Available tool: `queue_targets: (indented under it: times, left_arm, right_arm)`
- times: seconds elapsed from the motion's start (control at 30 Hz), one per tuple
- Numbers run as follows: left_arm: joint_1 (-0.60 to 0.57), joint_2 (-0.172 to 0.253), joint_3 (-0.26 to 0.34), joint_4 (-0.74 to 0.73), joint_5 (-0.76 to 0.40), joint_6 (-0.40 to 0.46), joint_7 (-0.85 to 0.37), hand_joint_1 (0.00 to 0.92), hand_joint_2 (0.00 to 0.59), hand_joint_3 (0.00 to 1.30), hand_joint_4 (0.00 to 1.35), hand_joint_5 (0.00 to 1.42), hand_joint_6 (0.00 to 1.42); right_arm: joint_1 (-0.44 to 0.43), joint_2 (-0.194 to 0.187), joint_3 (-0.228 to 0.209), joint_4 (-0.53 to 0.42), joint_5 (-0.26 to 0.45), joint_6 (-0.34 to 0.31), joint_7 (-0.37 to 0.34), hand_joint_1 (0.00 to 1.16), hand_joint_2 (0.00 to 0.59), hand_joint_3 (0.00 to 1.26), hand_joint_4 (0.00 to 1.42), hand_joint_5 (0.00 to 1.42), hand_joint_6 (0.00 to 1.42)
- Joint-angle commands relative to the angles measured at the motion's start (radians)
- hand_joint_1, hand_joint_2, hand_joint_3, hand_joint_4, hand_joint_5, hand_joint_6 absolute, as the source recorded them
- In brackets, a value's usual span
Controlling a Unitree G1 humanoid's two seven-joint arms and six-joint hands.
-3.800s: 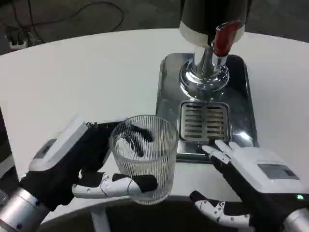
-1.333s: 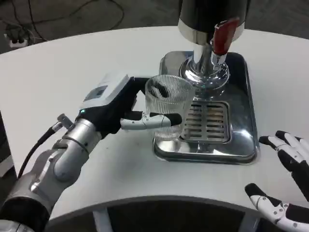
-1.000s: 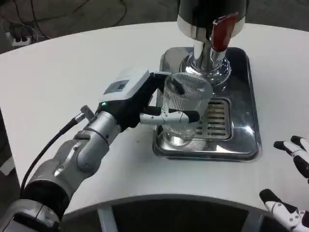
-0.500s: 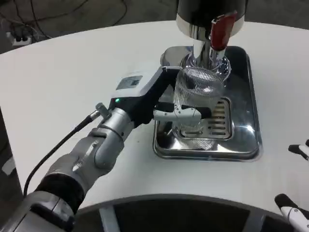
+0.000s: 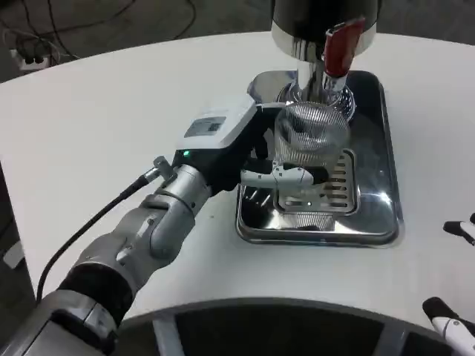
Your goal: Grasp the cup under the faucet to collect the drink, then remove the cup.
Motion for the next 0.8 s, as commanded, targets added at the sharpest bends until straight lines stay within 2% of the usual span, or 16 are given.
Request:
queue_targets:
  times: [0.03, 0.13, 0.27, 0.47, 0.8]
  left_arm:
    - [-0.013, 0.017, -0.008, -0.003, 0.004, 0.013, -0.033, 0.356, 0.216, 0.35, 0.42, 0.52, 0.54]
    - [-0.018, 0.016, -0.008, -0.002, 0.003, 0.017, -0.054, 0.326, 0.203, 0.28, 0.36, 0.42, 0.39]
    - [-0.022, 0.019, -0.003, -0.012, 0.0, 0.012, -0.057, 0.294, 0.185, 0.24, 0.32, 0.37, 0.32]
    - [-0.017, 0.028, 0.006, -0.032, -0.01, -0.005, -0.058, 0.257, 0.164, 0.19, 0.25, 0.33, 0.27]
    - [0.026, 0.072, 0.026, -0.102, -0.032, -0.061, -0.065, 0.229, 0.148, 0.21, 0.24, 0.33, 0.27]
  right_arm:
    - [0.006, 0.001, 0.005, -0.016, 0.0, 0.009, 0.009, 0.41, 0.39, 0.11, 0.0, 0.0, 0.0]
    - [0.004, 0.0, 0.009, -0.016, -0.002, 0.012, 0.01, 0.41, 0.39, 0.11, 0.0, 0.0, 0.0]
    - [0.003, -0.002, 0.013, -0.016, -0.003, 0.013, 0.01, 0.41, 0.39, 0.11, 0.0, 0.0, 0.0]
    - [-0.001, -0.009, 0.026, -0.016, -0.005, 0.026, 0.013, 0.41, 0.39, 0.11, 0.0, 0.0, 0.0]
    - [-0.008, -0.017, 0.057, -0.016, -0.017, 0.049, 0.006, 0.41, 0.39, 0.11, 0.0, 0.0, 0.0]
